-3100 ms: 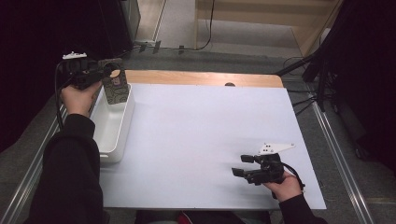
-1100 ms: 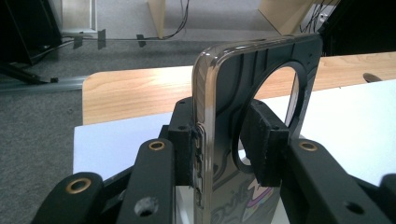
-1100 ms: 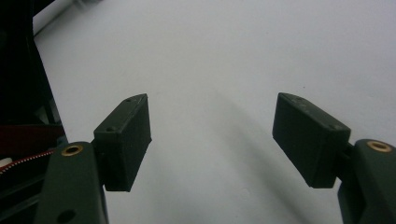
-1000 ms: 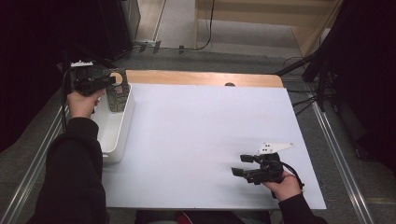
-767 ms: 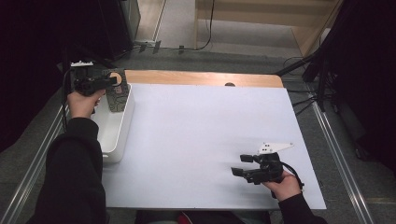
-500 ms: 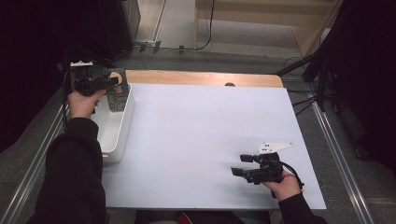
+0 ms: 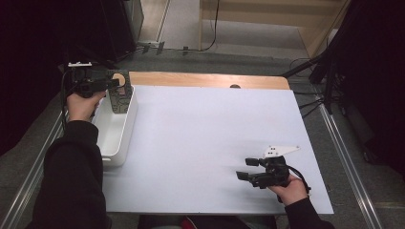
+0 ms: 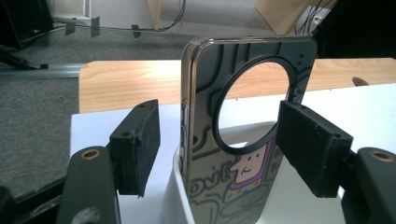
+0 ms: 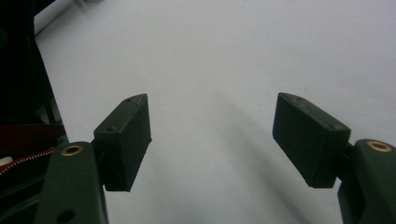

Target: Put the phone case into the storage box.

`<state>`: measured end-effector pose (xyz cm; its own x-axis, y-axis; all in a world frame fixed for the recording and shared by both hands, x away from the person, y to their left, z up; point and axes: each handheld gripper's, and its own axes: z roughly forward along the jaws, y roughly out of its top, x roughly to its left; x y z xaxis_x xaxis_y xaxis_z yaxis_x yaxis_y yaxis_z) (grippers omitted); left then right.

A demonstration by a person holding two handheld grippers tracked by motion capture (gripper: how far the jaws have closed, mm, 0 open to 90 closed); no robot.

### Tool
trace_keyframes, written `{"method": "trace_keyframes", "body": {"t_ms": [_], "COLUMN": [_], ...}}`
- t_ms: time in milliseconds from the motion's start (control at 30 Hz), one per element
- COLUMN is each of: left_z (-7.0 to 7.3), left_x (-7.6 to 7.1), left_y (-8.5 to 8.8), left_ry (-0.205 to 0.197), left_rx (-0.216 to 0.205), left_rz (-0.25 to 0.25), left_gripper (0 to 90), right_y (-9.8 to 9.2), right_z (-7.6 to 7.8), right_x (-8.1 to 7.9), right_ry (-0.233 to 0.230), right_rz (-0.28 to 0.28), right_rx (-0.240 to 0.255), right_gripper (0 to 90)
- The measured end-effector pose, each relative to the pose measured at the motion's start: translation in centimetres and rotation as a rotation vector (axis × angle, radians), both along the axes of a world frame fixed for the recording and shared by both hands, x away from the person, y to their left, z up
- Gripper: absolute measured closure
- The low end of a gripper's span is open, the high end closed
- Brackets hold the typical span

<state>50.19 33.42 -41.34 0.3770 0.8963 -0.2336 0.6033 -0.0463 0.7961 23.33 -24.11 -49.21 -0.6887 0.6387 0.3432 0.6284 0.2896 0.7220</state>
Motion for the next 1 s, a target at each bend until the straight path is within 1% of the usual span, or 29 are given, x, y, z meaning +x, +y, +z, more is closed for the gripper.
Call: {"method": "trace_keyframes", "body": {"t_ms": [133, 200, 433, 567, 667, 767, 867, 933, 1000], "left_z": [0.6, 1.0, 2.0, 2.6, 3.0, 3.5, 3.8, 4.1, 4.3], "left_x": [-0.5, -0.7, -1.6, -2.3, -2.9, -3.5, -4.0, -4.3, -4.7], "left_y": [0.2, 0.2, 0.2, 0.1, -0.1, -0.2, -0.3, -0.3, -0.4], "left_ry": [0.0, -0.001, 0.023, 0.03, 0.033, 0.037, 0.045, 0.055, 0.056], "left_rx": [-0.011, 0.001, -0.012, -0.01, -0.004, -0.012, -0.01, -0.028, -0.03], "left_rz": [-0.005, -0.006, -0.018, -0.032, -0.041, -0.056, -0.066, -0.079, -0.084], "left_gripper": [30.8, 30.8, 30.8, 30.8, 30.8, 30.8, 30.8, 30.8, 30.8], "right_y": [-0.1, -0.1, 0.1, 0.2, 0.3, 0.3, 0.3, 0.3, 0.3], "right_z": [0.0, 0.0, 0.0, 0.0, 0.0, 0.0, 0.0, 0.0, 0.0], "right_x": [0.0, 0.0, 0.4, 0.7, 0.9, 1.0, 1.2, 1.3, 1.3], "right_ry": [0.0, 0.001, 0.006, 0.002, 0.009, 0.008, 0.007, 0.01, 0.01], "right_rz": [-0.001, -0.002, 0.002, 0.009, 0.008, 0.013, 0.011, 0.012, 0.014], "right_rx": [0.002, 0.001, 0.002, 0.003, 0.0, -0.001, -0.003, -0.005, -0.007], "right_gripper": [26.8, 26.8, 26.8, 26.8, 26.8, 26.8, 26.8, 26.8, 26.8]}}
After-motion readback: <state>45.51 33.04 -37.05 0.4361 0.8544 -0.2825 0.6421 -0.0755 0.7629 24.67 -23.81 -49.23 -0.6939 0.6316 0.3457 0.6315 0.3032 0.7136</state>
